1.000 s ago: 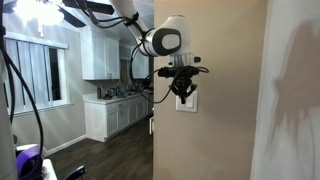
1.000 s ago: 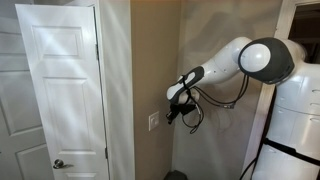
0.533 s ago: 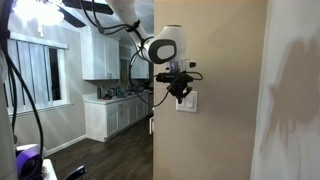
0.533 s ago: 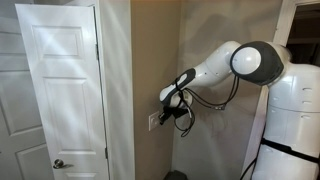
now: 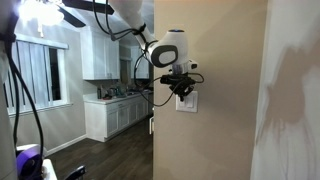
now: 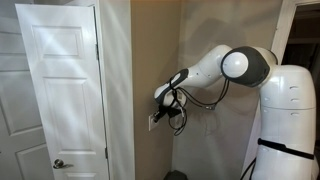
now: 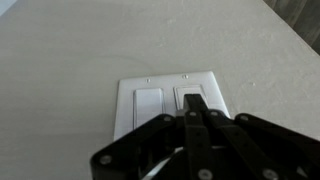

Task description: Turn on the light

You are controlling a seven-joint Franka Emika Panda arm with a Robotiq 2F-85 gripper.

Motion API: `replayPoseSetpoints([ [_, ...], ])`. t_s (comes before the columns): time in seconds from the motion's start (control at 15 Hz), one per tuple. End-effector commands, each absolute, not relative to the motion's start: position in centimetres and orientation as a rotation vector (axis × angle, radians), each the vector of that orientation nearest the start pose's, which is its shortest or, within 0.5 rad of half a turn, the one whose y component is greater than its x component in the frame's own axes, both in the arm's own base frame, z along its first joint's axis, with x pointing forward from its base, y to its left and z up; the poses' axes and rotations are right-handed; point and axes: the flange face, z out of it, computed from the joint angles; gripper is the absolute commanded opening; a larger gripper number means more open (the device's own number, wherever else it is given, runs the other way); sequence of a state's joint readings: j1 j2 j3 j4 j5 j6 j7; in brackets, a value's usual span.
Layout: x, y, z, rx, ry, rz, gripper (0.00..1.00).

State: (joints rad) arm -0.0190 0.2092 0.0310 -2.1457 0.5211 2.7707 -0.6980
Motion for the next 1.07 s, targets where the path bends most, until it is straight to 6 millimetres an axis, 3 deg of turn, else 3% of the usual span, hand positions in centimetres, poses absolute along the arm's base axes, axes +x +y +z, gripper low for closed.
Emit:
replayPoseSetpoints([
  [0.0,61.0,-1.7,34.3,-2.877,-0.395,-0.786,0.0],
  [0.33,61.1,-2.1,34.4,-2.86,-0.39,-0.805,0.0],
  [1.0,59.7,-4.1,34.6,-2.954,-0.478,-0.474,0.0],
])
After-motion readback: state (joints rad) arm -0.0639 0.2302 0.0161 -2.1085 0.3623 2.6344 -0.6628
